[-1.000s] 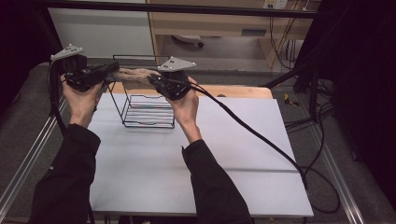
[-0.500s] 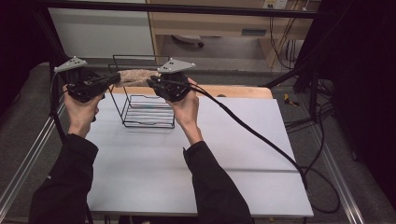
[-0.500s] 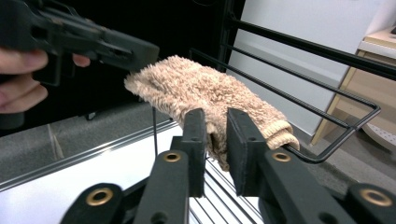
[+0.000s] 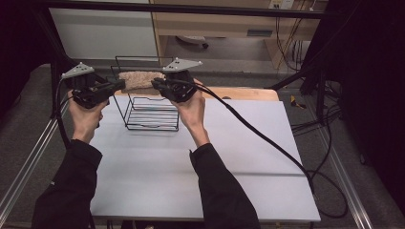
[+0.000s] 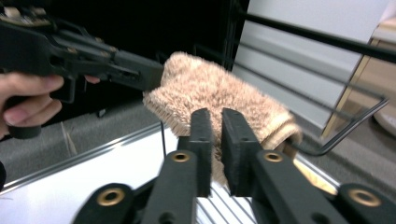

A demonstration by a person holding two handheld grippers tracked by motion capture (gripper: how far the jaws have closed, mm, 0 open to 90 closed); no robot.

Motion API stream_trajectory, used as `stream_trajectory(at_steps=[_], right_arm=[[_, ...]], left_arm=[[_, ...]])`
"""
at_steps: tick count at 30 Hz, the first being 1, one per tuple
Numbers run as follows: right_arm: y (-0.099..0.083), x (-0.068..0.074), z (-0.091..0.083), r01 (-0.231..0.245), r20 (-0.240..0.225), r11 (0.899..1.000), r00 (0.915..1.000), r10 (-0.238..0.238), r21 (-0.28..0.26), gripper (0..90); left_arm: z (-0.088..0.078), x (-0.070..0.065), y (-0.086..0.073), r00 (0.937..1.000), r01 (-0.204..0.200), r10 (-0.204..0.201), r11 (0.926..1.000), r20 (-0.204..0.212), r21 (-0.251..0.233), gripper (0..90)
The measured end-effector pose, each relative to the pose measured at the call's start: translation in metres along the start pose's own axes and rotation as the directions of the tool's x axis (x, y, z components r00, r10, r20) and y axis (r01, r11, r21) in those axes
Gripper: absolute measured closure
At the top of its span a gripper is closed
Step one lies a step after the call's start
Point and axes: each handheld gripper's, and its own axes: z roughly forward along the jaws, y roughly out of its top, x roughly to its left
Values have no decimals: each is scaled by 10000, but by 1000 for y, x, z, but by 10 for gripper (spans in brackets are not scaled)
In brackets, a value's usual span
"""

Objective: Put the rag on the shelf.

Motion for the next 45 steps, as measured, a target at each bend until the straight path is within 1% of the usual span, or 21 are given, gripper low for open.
stream_trajectory(at_steps=[1,2,3,5,10,13,17,21,24,27,28,29,33,34,36,37,38,39,40,42,45], right_arm=[[-3,1,4,-27,7,9998,10000,27,182,872],[-3,1,4,-27,7,9998,10000,27,182,872],[-5,0,8,-172,40,9993,9998,171,336,894],[-7,-1,11,-331,93,9984,9994,327,468,900],[-10,-4,18,-395,263,9968,9989,378,689,900],[-12,-4,20,-396,371,9965,9986,370,739,900],[-15,-7,23,-502,468,9963,9978,470,692,900],[-16,-8,22,-475,403,9969,9982,450,623,900],[-15,-7,18,-394,363,9979,9986,376,505,889],[-13,-5,13,-290,274,9990,9992,281,333,862],[-10,-4,9,-280,183,9993,9995,275,248,844],[-10,-4,9,-280,183,9993,9995,275,248,844],[-6,-3,0,-329,63,9994,9994,329,79,797],[-4,-2,-3,-317,38,9995,9995,317,4,774],[-3,-2,-4,-291,39,9996,9996,291,-20,770],[-2,-1,-7,-291,34,9996,9996,291,-49,749],[-2,-1,-7,-291,34,9996,9996,291,-49,749],[-1,-1,-9,-295,19,9995,9996,295,-73,728],[-1,-1,-9,-295,19,9995,9996,295,-73,728],[0,0,-11,-303,8,9995,9995,303,-119,711],[1,0,-15,-287,-13,9995,9996,287,-112,656]], left_arm=[[0,0,-1,10000,-15,15,10000,8,23,890],[1,1,-2,10000,-28,28,10000,13,43,890],[1,1,-3,10000,-37,38,10000,-3,64,890],[3,1,-5,10000,-74,75,9999,-60,135,890],[5,2,-6,9998,-113,116,9998,-175,152,889],[9,2,-8,9994,-147,153,9997,-314,182,889],[13,3,-10,9993,-48,54,9999,-380,154,889],[14,3,-10,9991,-90,96,9999,-413,132,887],[11,1,-10,9993,-108,111,9999,-369,92,876],[5,-1,-8,9991,-210,210,9998,-381,9,852],[3,-2,-7,9990,-222,222,9998,-381,-6,833],[1,-2,-6,9990,-239,239,9997,-381,-9,833],[-5,-4,-2,9986,-314,312,9995,-433,-53,782],[-7,-5,-1,9985,-317,313,9995,-448,-71,757],[-9,-6,0,9984,-335,330,9994,-456,-107,747],[-10,-6,1,9983,-355,349,9993,-465,-112,718],[-11,-7,2,9982,-380,375,9992,-473,-97,718],[-12,-8,2,9982,-378,373,9992,-472,-100,684],[-12,-8,3,9981,-392,387,9992,-472,-104,684],[-13,-9,4,9981,-407,402,9991,-468,-95,647],[-15,-11,4,9977,-479,477,9988,-480,-28,571]])
